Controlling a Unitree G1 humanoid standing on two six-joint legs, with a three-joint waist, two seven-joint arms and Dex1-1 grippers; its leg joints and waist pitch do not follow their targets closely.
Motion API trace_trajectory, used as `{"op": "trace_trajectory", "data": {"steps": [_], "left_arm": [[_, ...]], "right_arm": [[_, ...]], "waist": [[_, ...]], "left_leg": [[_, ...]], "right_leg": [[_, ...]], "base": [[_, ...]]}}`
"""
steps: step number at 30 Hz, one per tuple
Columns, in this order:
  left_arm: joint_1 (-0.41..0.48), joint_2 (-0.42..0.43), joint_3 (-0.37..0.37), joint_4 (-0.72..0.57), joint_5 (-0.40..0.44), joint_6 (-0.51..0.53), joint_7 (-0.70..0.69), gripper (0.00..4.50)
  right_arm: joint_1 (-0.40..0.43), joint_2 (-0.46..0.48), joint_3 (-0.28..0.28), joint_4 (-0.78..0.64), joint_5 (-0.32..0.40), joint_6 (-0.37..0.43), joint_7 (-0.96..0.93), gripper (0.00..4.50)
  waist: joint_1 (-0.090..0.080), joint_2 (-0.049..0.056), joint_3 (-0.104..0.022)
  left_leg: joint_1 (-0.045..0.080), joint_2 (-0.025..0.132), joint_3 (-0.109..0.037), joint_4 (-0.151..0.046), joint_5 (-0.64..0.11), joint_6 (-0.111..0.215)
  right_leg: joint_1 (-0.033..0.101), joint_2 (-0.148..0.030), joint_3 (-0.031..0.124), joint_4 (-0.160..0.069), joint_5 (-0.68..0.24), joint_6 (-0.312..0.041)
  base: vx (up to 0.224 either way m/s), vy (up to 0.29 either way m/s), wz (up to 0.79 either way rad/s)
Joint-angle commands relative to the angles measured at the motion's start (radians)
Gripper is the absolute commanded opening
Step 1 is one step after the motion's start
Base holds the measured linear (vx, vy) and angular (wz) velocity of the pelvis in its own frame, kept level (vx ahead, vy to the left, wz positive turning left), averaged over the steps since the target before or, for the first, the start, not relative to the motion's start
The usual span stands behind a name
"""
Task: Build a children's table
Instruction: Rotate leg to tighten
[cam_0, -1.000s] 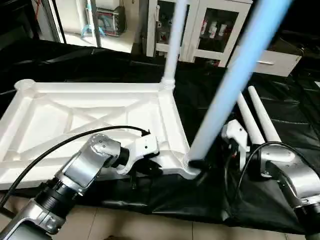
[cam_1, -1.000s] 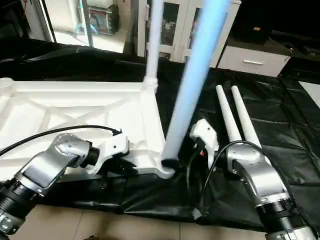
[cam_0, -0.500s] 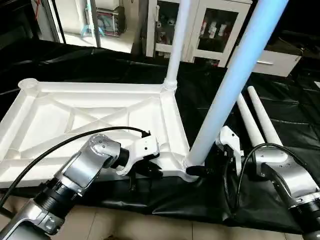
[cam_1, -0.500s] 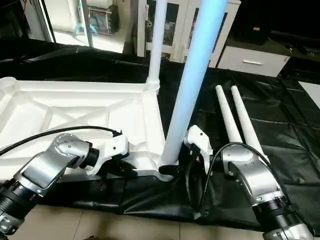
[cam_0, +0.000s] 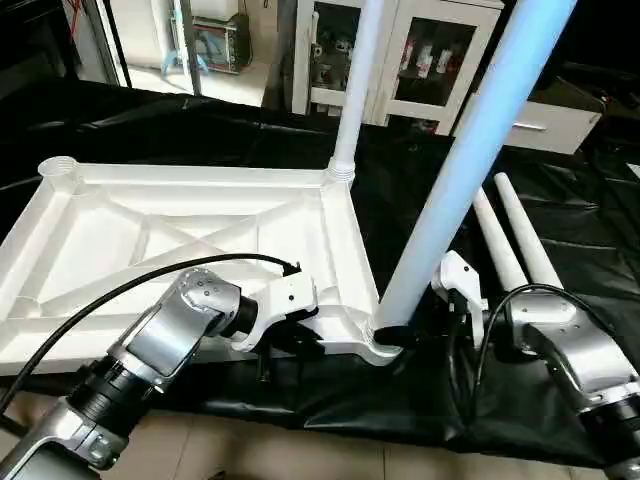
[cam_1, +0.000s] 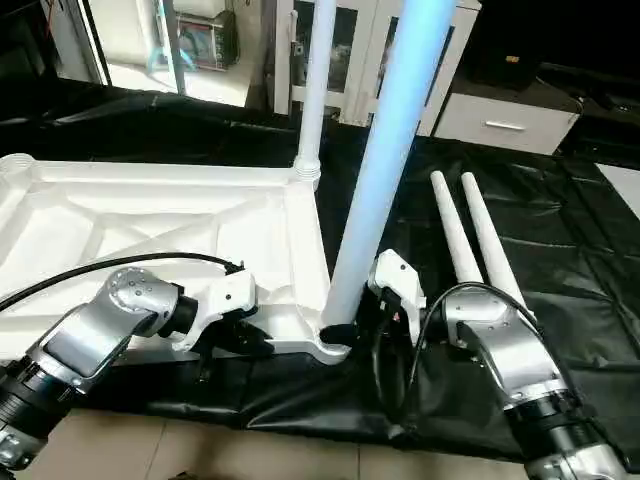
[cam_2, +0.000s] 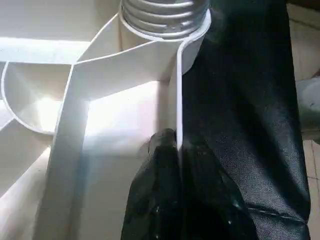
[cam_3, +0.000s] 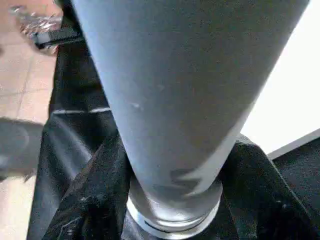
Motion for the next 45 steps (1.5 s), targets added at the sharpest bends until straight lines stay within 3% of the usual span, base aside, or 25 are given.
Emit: {"op": "trace_trajectory", "data": {"steps": [1,3,5,7,8,9,10,12,14,15,17,18,20,22,26,27,28,29,34,39,40,42,45], "left_arm": [[-0.016,-0.026,-0.012,0.0,0.0,0.002,0.005,0.0],[-0.04,-0.08,0.02,0.053,0.01,-0.006,0.09,0.0],[-0.058,-0.12,0.038,0.086,0.019,-0.002,0.15,0.0],[-0.078,-0.163,0.053,0.12,0.032,0.02,0.221,0.0],[-0.106,-0.215,0.076,0.165,0.048,0.053,0.313,0.0],[-0.106,-0.215,0.076,0.165,0.048,0.053,0.313,0.0],[-0.135,-0.271,0.112,0.212,0.055,0.102,0.413,0.0],[-0.167,-0.317,0.139,0.261,0.071,0.111,0.503,0.0],[-0.188,-0.342,0.151,0.289,0.078,0.106,0.547,0.0],[-0.221,-0.378,0.169,0.332,0.086,0.094,0.605,0.0],[-0.225,-0.382,0.171,0.336,0.086,0.092,0.611,0.0],[-0.237,-0.39,0.168,0.345,0.091,0.085,0.613,0.0],[-0.24,-0.391,0.167,0.347,0.092,0.083,0.612,0.0],[-0.24,-0.387,0.163,0.347,0.097,0.079,0.603,0.0],[-0.232,-0.376,0.157,0.353,0.1,0.078,0.601,0.0],[-0.231,-0.374,0.156,0.356,0.099,0.075,0.6,0.0],[-0.231,-0.372,0.155,0.358,0.098,0.072,0.598,0.0],[-0.229,-0.37,0.153,0.36,0.099,0.071,0.597,0.0],[-0.212,-0.344,0.137,0.344,0.106,0.049,0.561,0.0],[-0.195,-0.316,0.122,0.326,0.11,0.027,0.523,0.0],[-0.189,-0.302,0.11,0.313,0.113,0.013,0.502,0.0],[-0.16,-0.263,0.078,0.253,0.103,-0.006,0.421,0.0],[-0.14,-0.237,0.061,0.222,0.09,-0.01,0.363,0.0]], "right_arm": [[-0.007,0.009,0.002,0.058,-0.056,0.012,-0.087,2.17],[-0.033,0.051,-0.002,0.119,-0.116,0.075,-0.244,2.15],[-0.048,0.092,-0.014,0.151,-0.135,0.12,-0.344,2.13],[-0.065,0.149,-0.041,0.183,-0.144,0.152,-0.46,2.11],[-0.093,0.217,-0.082,0.233,-0.151,0.184,-0.607,2.1],[-0.093,0.217,-0.082,0.233,-0.151,0.184,-0.607,2.09],[-0.125,0.278,-0.128,0.295,-0.156,0.185,-0.757,2.09],[-0.151,0.33,-0.153,0.344,-0.17,0.156,-0.887,2.09],[-0.164,0.366,-0.165,0.365,-0.173,0.136,-0.954,2.09],[-0.186,0.42,-0.185,0.398,-0.184,0.097,-1.075,2.08],[-0.189,0.426,-0.188,0.402,-0.187,0.087,-1.092,2.07],[-0.207,0.455,-0.193,0.412,-0.189,0.077,-1.113,2.07],[-0.212,0.463,-0.194,0.415,-0.189,0.074,-1.113,2.07],[-0.223,0.47,-0.195,0.423,-0.19,0.065,-1.113,2.07],[-0.241,0.473,-0.207,0.438,-0.166,-0.023,-1.081,2.07],[-0.24,0.473,-0.21,0.433,-0.157,-0.033,-1.068,2.07],[-0.238,0.474,-0.215,0.428,-0.146,-0.038,-1.055,2.07],[-0.235,0.475,-0.224,0.416,-0.127,-0.045,-1.027,2.62],[-0.193,0.443,-0.235,0.302,-0.056,-0.021,-0.884,2.91],[-0.163,0.402,-0.241,0.234,-0.024,-0.005,-0.812,3.33],[-0.154,0.388,-0.241,0.216,-0.018,0.0,-0.791,3.44],[-0.126,0.331,-0.235,0.161,0.003,0.022,-0.689,3.55],[-0.104,0.284,-0.223,0.114,0.023,0.043,-0.603,3.86]], "waist": [[-0.005,0.009,-0.049],[-0.012,0.007,-0.044],[-0.024,0.007,-0.04],[-0.036,0.005,-0.04],[-0.043,0.004,-0.042],[-0.045,0.006,-0.041],[-0.046,0.01,-0.048],[-0.057,0.013,-0.048],[-0.057,0.016,-0.049],[-0.059,0.015,-0.049],[-0.05,0.015,-0.055],[-0.047,0.013,-0.054],[-0.045,0.013,-0.056],[-0.042,0.016,-0.061],[-0.034,0.013,-0.068],[-0.033,0.012,-0.067],[-0.031,0.013,-0.067],[-0.027,0.014,-0.064],[-0.024,0.013,-0.059],[-0.025,0.013,-0.059],[-0.025,0.018,-0.059],[-0.023,0.013,-0.059],[-0.02,0.014,-0.058]], "left_leg": [[-0.002,0.023,-0.002,-0.082,-0.222,0.009],[-0.003,0.02,-0.004,-0.084,-0.254,-0.003],[0.005,0.014,-0.011,-0.082,-0.327,-0.015],[0.007,0.012,-0.015,-0.08,-0.348,-0.021],[0.007,0.009,-0.018,-0.078,-0.36,-0.023],[0.008,0.008,-0.019,-0.077,-0.364,-0.026],[0.011,0.011,-0.023,-0.077,-0.356,-0.027],[0.004,0.014,-0.028,-0.085,-0.357,-0.03],[0.013,0.013,-0.024,-0.082,-0.366,-0.024],[0.009,0.011,-0.022,-0.083,-0.36,-0.022],[0.01,0.012,-0.021,-0.084,-0.33,-0.022],[0.004,0.015,-0.016,-0.086,-0.287,-0.019],[0.001,0.014,-0.014,-0.086,-0.265,-0.015],[-0.004,0.015,-0.009,-0.082,-0.182,-0.007],[-0.01,0.012,-0.001,-0.072,-0.043,0.022],[-0.012,0.011,0.001,-0.071,-0.035,0.031],[-0.011,0.011,0.002,-0.071,-0.032,0.036],[-0.006,0.013,0.005,-0.073,-0.061,0.048],[-0.006,0.018,0.003,-0.079,-0.135,0.035],[-0.006,0.019,0.002,-0.078,-0.121,0.036],[-0.006,0.019,0.001,-0.079,-0.117,0.037],[-0.005,0.021,0.003,-0.077,-0.096,0.044],[-0.006,0.021,0.004,-0.077,-0.098,0.053]], "right_leg": [[0.054,-0.052,0.047,-0.072,-0.361,-0.154],[0.05,-0.05,0.044,-0.081,-0.441,-0.123],[0.045,-0.054,0.034,-0.103,-0.594,-0.062],[0.04,-0.055,0.026,-0.115,-0.653,-0.032],[0.041,-0.055,0.019,-0.122,-0.682,-0.013],[0.04,-0.056,0.015,-0.125,-0.692,-0.008],[0.045,-0.06,0.014,-0.123,-0.657,-0.014],[0.048,-0.054,0.009,-0.118,-0.595,-0.032],[0.039,-0.056,0.012,-0.12,-0.563,-0.042],[0.037,-0.054,0.015,-0.119,-0.543,-0.049],[0.042,-0.056,0.02,-0.109,-0.489,-0.06],[0.042,-0.053,0.031,-0.095,-0.394,-0.088],[0.045,-0.051,0.034,-0.086,-0.356,-0.103],[0.051,-0.051,0.04,-0.071,-0.25,-0.133],[0.062,-0.048,0.047,-0.04,-0.05,-0.188],[0.064,-0.048,0.048,-0.039,-0.038,-0.193],[0.064,-0.049,0.048,-0.038,-0.035,-0.198],[0.063,-0.049,0.049,-0.044,-0.068,-0.203],[0.063,-0.051,0.049,-0.058,-0.184,-0.17],[0.06,-0.052,0.05,-0.058,-0.192,-0.174],[0.06,-0.053,0.05,-0.057,-0.189,-0.175],[0.06,-0.05,0.051,-0.052,-0.15,-0.186],[0.061,-0.052,0.051,-0.053,-0.154,-0.197]], "base": [[0.0,0.0,0.0],[0.0,0.0,0.0],[0.0,0.0,0.0],[0.0,0.0,0.0],[0.0,0.0,0.0],[0.0,0.0,0.0],[0.0,0.0,0.0],[0.0,0.0,0.0],[0.0,0.0,0.0],[0.0,0.0,0.0],[0.0,0.0,0.0],[0.0,0.0,0.0],[0.0,0.0,0.0],[0.028,-0.007,0.01],[0.028,-0.006,0.01],[0.0,0.0,0.0],[0.0,0.0,0.0],[0.0,0.0,0.0],[0.0,0.0,0.0],[0.0,0.0,0.0],[0.0,0.0,0.0],[0.0,0.0,0.0],[0.0,0.0,0.0]]}}
